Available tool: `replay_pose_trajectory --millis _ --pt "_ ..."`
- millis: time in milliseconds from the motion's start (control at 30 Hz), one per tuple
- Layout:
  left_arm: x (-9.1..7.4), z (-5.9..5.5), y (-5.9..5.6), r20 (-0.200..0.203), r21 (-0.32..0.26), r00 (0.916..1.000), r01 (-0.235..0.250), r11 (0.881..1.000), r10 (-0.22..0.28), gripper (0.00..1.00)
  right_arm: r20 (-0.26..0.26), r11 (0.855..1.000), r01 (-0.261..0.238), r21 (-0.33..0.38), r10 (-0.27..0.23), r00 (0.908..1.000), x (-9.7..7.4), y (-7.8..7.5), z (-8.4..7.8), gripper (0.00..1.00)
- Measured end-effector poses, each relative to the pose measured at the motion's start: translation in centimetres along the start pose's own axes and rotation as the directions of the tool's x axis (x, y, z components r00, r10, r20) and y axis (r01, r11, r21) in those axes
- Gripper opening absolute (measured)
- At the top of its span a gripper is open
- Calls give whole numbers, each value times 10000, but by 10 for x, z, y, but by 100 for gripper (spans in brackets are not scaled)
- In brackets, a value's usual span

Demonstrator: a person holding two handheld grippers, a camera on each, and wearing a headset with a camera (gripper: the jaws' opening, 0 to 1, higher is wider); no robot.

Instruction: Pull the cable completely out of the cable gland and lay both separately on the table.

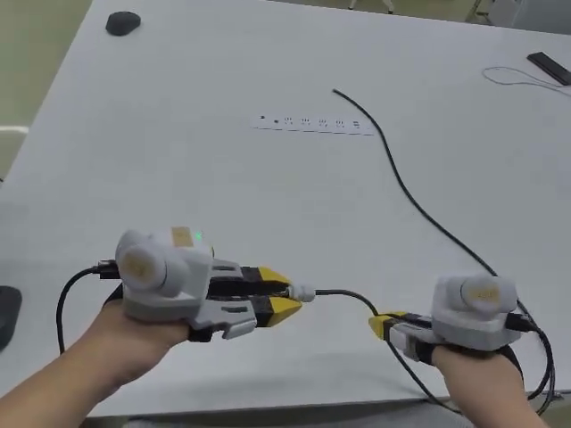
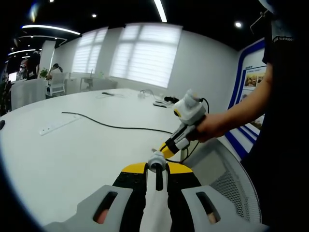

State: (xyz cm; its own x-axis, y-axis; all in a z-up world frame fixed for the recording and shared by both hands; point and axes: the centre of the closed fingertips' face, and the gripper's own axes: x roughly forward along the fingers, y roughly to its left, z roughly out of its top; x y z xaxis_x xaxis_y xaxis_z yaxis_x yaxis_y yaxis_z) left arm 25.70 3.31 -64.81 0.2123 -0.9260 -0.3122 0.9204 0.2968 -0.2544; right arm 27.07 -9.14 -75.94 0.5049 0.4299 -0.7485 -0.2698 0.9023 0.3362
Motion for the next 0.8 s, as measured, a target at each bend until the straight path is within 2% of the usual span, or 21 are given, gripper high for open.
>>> replay_pose_trajectory --millis 233,433,600,700,733,800 --pt "-1 0 1 -15 -60 10000 12 10000 -13 15 26 9992 -61 -386 62 10000 0 4 -1 2" --pt "-3 2 3 77 -269 10000 17 9996 -14 15 239 9929 -9 -1189 37 9997 -4 5 2 3" --pt "-4 4 4 202 -368 9998 -49 9993 56 15 -6 9732 -113 -2295 115 9999 -8 10 0 5" --pt "-4 3 4 176 -339 9998 -85 9994 91 15 182 9654 -255 -2596 313 9993 -13 19 9 18" --pt "-5 3 4 172 -394 9998 -71 9992 78 15 320 9590 -307 -2817 413 9986 -15 24 14 22" --pt "-5 4 3 199 -407 9998 -43 9992 51 15 714 9328 -497 -3569 803 9942 -21 39 29 25"
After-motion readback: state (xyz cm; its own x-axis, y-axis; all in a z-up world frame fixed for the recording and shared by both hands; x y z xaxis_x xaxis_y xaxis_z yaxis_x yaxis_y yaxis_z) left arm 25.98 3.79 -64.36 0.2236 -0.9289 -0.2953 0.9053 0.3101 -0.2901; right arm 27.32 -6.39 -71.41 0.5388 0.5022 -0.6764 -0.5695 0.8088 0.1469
